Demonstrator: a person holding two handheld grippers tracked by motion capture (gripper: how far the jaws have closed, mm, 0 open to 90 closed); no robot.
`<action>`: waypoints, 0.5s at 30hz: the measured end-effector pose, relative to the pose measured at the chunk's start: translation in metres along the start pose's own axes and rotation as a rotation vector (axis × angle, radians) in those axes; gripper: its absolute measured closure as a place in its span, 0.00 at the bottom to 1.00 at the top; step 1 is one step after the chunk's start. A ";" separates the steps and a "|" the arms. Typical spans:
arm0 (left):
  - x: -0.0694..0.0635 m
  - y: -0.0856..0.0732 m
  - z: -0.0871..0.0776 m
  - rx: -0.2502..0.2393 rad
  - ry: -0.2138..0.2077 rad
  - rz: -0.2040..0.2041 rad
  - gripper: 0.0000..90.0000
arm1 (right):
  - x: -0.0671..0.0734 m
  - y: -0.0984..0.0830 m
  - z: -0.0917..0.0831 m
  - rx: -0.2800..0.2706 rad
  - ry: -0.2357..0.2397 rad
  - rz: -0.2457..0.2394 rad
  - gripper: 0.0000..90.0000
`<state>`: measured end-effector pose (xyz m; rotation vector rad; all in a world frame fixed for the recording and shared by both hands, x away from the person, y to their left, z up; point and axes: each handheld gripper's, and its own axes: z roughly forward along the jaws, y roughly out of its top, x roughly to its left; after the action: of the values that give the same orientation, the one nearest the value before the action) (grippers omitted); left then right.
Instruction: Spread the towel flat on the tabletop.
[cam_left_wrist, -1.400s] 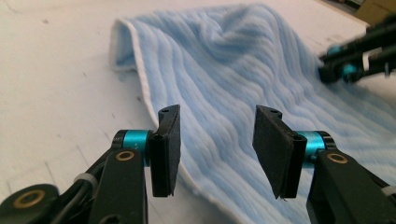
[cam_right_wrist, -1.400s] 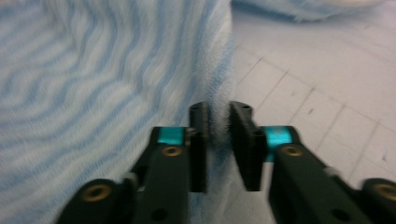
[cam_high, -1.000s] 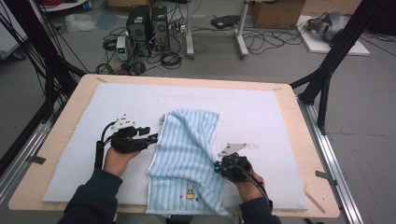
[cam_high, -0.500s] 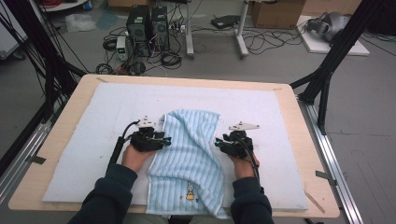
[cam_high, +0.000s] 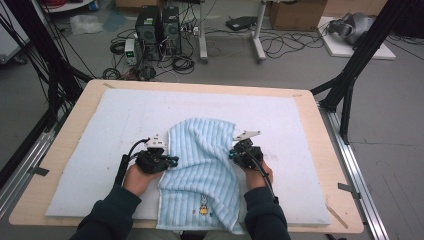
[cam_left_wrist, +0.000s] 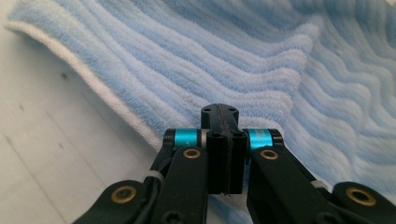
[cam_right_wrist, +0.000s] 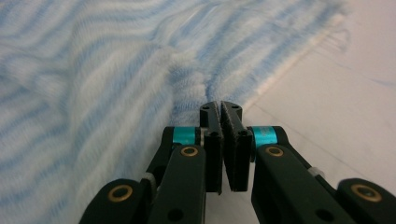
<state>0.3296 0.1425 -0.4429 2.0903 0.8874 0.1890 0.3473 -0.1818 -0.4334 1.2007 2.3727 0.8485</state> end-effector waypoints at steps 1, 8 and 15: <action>-0.002 -0.003 -0.002 -0.012 -0.009 -0.005 0.99 | 0.000 0.000 0.000 0.000 0.000 0.000 0.97; -0.010 -0.015 -0.015 -0.021 -0.075 0.005 1.00 | -0.010 -0.018 -0.027 0.035 -0.009 0.003 0.97; -0.013 -0.010 -0.021 -0.016 -0.167 0.002 0.94 | -0.013 -0.025 -0.038 0.049 0.008 0.011 0.96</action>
<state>0.3058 0.1518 -0.4348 2.0588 0.7810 0.0212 0.3191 -0.2172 -0.4206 1.2320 2.4083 0.8046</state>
